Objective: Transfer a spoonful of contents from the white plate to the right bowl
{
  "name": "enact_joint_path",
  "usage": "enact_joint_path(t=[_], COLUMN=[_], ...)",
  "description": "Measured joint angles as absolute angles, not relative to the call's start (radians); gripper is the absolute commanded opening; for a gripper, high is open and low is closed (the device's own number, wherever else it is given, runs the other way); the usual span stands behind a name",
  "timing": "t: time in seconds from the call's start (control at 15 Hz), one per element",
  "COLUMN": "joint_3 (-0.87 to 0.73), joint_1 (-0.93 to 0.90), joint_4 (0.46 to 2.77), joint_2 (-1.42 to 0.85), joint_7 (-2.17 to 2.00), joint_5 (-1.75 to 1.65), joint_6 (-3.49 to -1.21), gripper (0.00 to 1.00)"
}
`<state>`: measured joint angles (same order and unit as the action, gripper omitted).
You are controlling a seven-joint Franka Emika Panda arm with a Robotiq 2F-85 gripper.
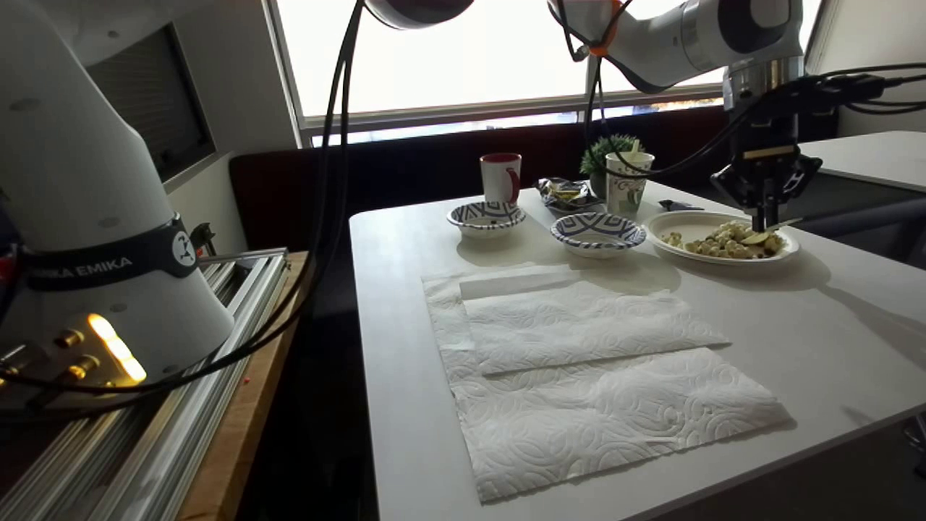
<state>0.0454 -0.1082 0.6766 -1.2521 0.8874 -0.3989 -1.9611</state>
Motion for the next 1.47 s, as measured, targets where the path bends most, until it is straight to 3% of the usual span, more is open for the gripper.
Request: enact_joint_path(t=[1.47], joint_3=[0.188], joint_1=[-0.012], joint_4=[0.677], joint_2=[-1.276], joint_7=[1.153], joint_5=[-0.358], joint_6=[-2.069], gripper=[0.03])
